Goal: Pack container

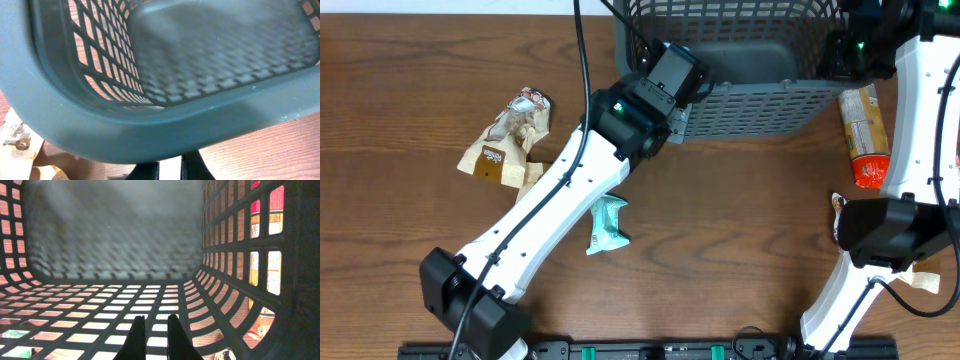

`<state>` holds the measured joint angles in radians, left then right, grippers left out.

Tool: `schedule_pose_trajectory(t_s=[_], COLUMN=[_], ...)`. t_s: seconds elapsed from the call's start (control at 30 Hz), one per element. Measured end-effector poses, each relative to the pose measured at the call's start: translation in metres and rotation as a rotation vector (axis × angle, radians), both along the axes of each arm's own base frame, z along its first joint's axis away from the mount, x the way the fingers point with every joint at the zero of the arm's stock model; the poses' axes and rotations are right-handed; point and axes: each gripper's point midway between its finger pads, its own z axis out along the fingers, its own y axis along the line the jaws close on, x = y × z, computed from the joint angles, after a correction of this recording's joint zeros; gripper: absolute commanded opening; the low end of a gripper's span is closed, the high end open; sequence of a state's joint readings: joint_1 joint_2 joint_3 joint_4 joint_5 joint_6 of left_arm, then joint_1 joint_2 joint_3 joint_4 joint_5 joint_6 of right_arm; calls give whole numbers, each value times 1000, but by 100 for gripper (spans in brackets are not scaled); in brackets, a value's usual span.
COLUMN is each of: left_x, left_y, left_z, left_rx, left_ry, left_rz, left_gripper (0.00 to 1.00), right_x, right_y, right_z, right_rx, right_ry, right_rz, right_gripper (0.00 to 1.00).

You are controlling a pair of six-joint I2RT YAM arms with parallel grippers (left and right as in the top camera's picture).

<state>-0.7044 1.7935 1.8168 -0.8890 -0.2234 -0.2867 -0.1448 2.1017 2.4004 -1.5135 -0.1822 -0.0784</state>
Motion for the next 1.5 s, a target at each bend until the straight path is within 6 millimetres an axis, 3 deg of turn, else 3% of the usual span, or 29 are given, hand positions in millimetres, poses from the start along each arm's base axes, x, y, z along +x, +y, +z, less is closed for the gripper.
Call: schedule_pose_trajectory(t_s=[0.53, 0.6, 0.7, 0.9, 1.0, 1.07, 1.43, 1.5], left_x=[1, 1, 1, 2, 2, 2, -3, -3], left_y=[0, 0, 1, 0, 0, 0, 4, 4], left_z=[1, 1, 1, 1, 1, 1, -3, -3], left_rx=[0, 0, 7, 9, 11, 12, 30, 35], left_ry=[-4, -4, -6, -8, -10, -9, 13, 14], left_rz=[0, -1, -9, -13, -17, -17, -18, -22], left_gripper=[6, 13, 31, 49, 59, 65, 67, 71], right_x=[-2, -1, 0, 8, 12, 14, 28, 29], right_y=[0, 0, 0, 3, 5, 8, 33, 39], right_z=[-1, -1, 0, 4, 6, 7, 22, 27], right_rx=[1, 1, 0, 12, 20, 24, 164, 196], right_ry=[7, 6, -1, -40, -59, -65, -157, -174], right_rz=[0, 0, 1, 16, 25, 33, 109, 126], right_gripper=[1, 2, 21, 81, 99, 99, 99, 99])
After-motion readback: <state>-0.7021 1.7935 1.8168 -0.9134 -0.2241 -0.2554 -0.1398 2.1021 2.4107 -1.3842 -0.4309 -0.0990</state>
